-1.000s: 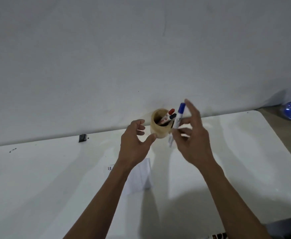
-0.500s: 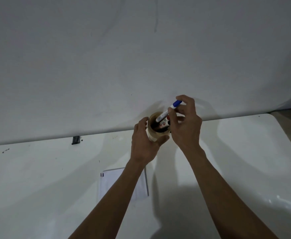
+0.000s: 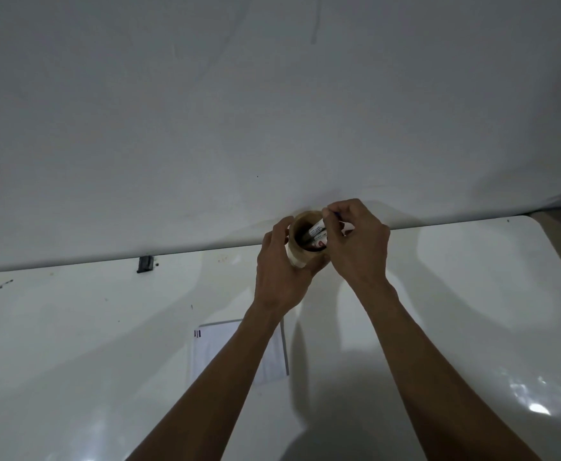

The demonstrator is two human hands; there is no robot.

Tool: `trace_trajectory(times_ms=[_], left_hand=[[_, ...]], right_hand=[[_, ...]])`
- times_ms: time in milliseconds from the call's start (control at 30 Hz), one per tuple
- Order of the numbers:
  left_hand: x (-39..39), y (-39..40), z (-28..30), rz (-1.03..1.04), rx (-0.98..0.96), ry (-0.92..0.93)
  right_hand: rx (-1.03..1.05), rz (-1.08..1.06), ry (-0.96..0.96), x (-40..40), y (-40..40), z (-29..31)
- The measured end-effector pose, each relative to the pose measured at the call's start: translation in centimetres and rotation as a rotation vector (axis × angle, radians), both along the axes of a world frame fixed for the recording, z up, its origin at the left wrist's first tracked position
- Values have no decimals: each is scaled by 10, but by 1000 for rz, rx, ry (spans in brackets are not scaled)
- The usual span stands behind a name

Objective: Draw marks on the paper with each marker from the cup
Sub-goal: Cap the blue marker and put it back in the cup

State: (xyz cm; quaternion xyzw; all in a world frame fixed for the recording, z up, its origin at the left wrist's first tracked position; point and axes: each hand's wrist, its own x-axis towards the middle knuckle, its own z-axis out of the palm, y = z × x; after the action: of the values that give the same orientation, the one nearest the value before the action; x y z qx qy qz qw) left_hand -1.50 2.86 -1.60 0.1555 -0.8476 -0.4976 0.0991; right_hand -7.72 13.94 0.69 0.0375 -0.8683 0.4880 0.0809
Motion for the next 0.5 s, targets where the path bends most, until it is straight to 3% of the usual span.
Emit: trace_trajectory(times_ms=[500], left_hand=[[5,3,5,49,-3,-73]], right_hand=[[-165,92,-39,8,15,9]])
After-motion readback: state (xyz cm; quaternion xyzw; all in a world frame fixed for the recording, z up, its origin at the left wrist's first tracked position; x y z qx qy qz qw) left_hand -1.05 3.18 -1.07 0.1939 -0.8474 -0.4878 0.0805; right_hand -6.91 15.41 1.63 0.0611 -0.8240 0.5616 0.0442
